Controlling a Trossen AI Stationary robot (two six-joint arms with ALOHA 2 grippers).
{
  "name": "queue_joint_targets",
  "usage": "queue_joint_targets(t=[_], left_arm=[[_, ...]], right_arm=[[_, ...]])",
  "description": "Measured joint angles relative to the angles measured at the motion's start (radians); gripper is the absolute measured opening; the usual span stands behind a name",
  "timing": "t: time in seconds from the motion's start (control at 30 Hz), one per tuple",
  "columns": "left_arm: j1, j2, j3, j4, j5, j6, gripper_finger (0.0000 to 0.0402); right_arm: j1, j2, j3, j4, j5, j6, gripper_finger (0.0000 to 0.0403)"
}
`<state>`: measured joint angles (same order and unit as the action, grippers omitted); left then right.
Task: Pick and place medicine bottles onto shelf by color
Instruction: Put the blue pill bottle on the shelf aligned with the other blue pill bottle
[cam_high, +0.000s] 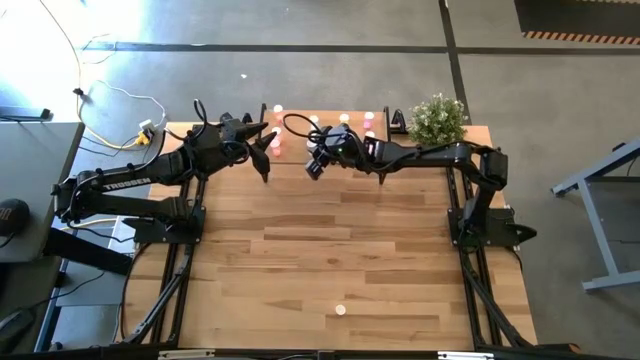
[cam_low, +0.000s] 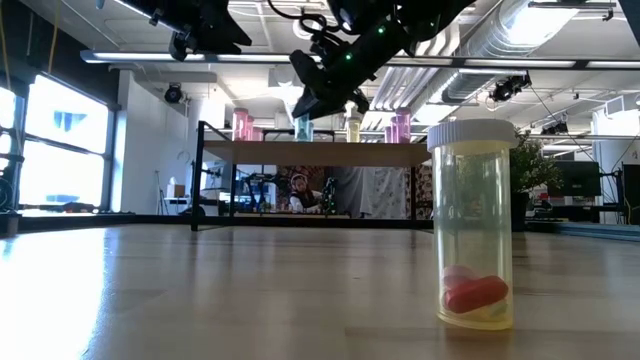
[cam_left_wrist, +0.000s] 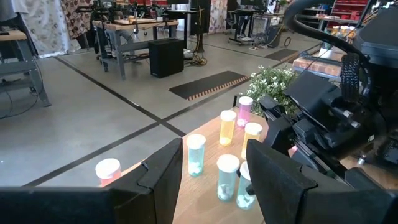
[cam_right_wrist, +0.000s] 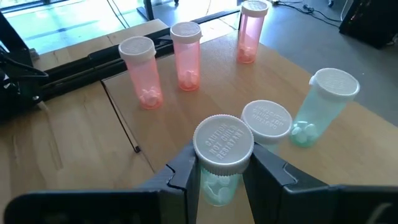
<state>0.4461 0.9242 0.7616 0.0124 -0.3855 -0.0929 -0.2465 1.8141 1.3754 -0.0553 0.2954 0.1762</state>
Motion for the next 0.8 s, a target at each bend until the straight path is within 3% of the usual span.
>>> queue_joint_targets(t=[0.8], left_arm=[[0.000,0.000,0.000,0.000,-0.003,0.000,0.0168]], right_arm=[[-0.013,0.000,0.000,-0.009,-0.018,-0.022,0.0088]])
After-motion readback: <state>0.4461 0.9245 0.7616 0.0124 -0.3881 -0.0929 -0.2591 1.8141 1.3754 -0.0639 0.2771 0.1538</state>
